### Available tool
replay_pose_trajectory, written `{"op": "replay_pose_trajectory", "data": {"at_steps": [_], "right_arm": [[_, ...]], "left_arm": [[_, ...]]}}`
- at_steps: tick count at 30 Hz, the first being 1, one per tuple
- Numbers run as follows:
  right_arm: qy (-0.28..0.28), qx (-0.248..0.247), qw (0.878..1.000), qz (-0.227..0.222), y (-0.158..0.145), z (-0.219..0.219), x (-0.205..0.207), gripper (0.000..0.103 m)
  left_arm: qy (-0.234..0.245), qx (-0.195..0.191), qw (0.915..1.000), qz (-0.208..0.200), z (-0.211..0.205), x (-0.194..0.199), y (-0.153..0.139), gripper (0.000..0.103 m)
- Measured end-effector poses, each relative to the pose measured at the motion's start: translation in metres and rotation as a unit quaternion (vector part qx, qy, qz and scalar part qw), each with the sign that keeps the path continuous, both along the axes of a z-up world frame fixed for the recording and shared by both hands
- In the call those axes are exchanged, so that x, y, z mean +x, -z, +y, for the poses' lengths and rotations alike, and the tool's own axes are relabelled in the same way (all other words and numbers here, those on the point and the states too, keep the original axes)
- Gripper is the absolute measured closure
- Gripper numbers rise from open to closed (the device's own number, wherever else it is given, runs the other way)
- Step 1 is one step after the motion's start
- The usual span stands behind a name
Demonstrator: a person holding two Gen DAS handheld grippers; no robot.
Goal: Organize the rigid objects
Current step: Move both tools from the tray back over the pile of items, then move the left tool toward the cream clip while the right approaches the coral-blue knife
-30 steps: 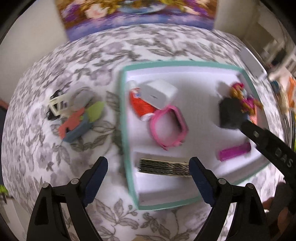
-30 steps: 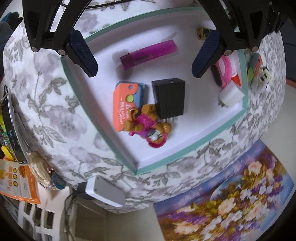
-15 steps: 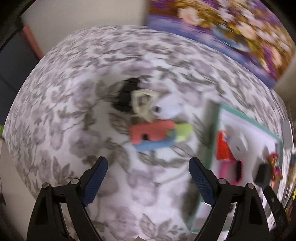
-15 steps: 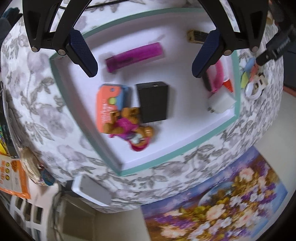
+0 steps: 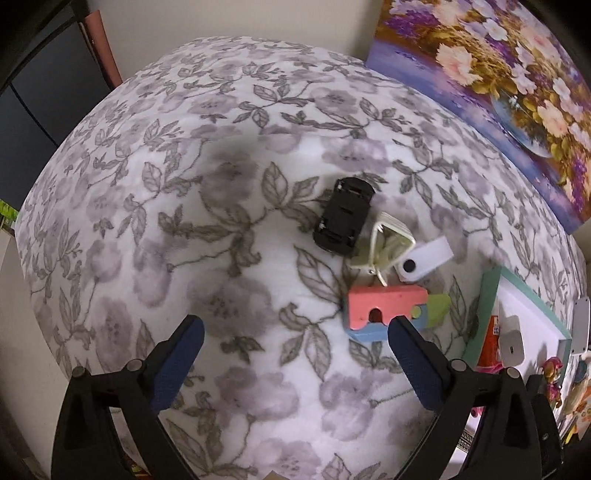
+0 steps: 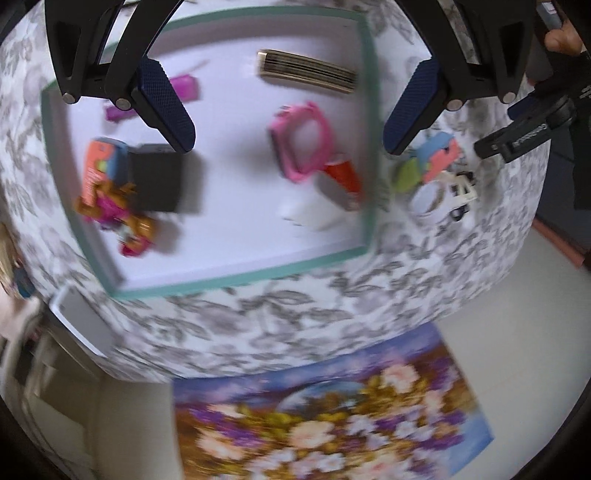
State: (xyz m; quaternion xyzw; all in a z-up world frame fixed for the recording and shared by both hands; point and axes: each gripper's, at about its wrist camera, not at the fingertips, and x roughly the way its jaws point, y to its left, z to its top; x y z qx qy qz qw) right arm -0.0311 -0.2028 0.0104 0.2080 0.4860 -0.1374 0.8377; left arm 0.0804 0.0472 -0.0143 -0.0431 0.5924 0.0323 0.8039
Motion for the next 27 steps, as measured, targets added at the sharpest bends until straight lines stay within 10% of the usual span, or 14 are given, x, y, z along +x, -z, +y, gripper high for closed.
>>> {"op": "replay_pose_trajectory", "data": {"at_steps": [27], "right_arm": [[-0.166,-0.023,0.985,0.030,0.039,0.123,0.085,0.000]], "left_arm": [[-0.116,-0.017,0.9931,0.013,0.075,0.019,0.017,0.003]]}}
